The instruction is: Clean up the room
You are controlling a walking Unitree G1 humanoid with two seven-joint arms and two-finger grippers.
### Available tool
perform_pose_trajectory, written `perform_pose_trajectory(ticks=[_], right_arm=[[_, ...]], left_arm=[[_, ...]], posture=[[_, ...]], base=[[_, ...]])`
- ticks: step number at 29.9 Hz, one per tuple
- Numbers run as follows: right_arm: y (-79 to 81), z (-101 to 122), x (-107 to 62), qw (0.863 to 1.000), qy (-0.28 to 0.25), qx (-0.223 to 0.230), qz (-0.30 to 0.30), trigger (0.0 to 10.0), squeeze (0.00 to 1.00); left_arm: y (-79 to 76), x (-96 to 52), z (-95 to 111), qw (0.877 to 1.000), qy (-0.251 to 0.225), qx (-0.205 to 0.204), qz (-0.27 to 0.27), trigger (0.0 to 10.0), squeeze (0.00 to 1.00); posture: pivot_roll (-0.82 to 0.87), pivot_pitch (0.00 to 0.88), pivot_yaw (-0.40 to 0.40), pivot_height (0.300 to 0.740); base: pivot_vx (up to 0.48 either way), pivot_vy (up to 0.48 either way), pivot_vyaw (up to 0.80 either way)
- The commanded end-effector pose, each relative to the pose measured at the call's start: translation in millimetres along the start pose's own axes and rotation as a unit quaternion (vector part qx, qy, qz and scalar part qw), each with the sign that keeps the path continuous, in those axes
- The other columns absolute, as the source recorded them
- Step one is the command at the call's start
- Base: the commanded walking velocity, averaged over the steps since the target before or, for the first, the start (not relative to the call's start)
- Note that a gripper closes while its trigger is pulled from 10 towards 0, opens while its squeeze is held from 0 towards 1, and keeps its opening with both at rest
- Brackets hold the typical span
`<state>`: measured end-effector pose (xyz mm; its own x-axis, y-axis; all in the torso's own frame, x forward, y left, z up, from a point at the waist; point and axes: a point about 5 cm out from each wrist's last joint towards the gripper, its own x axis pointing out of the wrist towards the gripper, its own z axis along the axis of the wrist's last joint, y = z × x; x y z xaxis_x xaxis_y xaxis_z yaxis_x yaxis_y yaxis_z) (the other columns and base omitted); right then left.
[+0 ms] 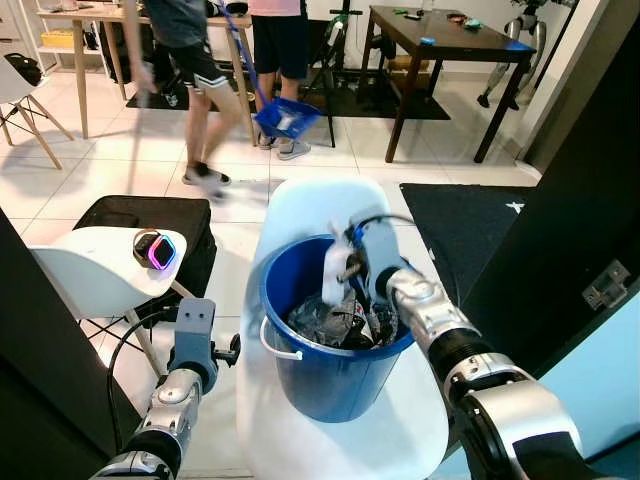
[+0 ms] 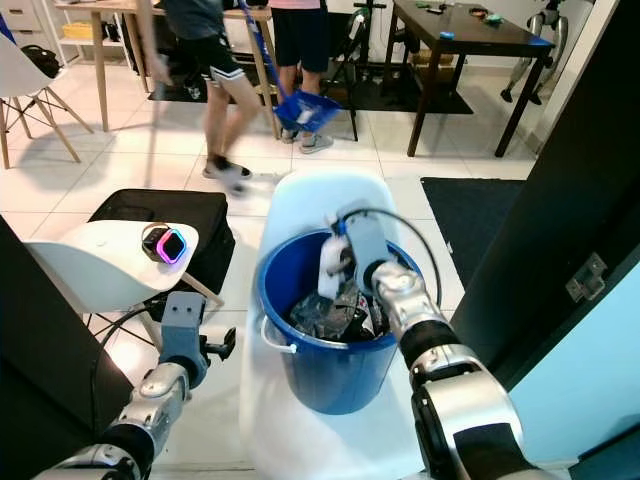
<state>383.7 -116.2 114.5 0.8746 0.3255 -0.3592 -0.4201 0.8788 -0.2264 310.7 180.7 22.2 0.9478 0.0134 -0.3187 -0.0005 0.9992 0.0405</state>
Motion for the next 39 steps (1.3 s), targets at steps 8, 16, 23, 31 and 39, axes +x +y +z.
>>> perform_pose_trajectory(ticks=[8, 16, 23, 31, 39], right_arm=[[-0.1, -15.4, -1.3, 0.999, 0.03, 0.0, -0.016, 10.0, 0.04], [-17.4, -12.0, -4.9, 0.993, 0.004, -0.002, -0.117, 10.0, 0.63], [-28.3, -19.6, -9.6, 0.989, 0.011, 0.02, -0.146, 10.0, 1.0], [-17.1, -35.9, -10.3, 0.991, 0.024, 0.04, -0.126, 10.0, 1.0], [-20.3, -44.6, -13.4, 0.99, 0.041, 0.018, -0.133, 10.0, 1.0]], left_arm=[[-1.6, -2.6, -6.8, 1.0, 0.011, 0.002, -0.002, 10.0, 0.0], [-1.1, -4.9, -10.0, 1.0, 0.01, 0.001, -0.005, 10.0, 0.0], [-4.6, -5.6, -11.1, 1.0, 0.01, 0.006, -0.014, 10.0, 0.0], [-4.4, -5.9, -12.6, 1.0, 0.014, 0.019, -0.015, 10.0, 0.0], [-5.1, -5.3, -12.3, 1.0, 0.017, 0.023, -0.014, 10.0, 0.0]], posture=[[0.03, 0.0, -0.067, 0.74], [0.04, 0.0, -0.067, 0.74], [0.03, 0.0, -0.067, 0.74], [0.03, 0.0, -0.064, 0.74], [0.02, 0.0, -0.059, 0.74]], base=[[0.0, 0.0, 0.0], [0.0, 0.0, 0.0], [0.0, 0.0, 0.0], [0.0, 0.0, 0.0], [0.0, 0.0, 0.0]])
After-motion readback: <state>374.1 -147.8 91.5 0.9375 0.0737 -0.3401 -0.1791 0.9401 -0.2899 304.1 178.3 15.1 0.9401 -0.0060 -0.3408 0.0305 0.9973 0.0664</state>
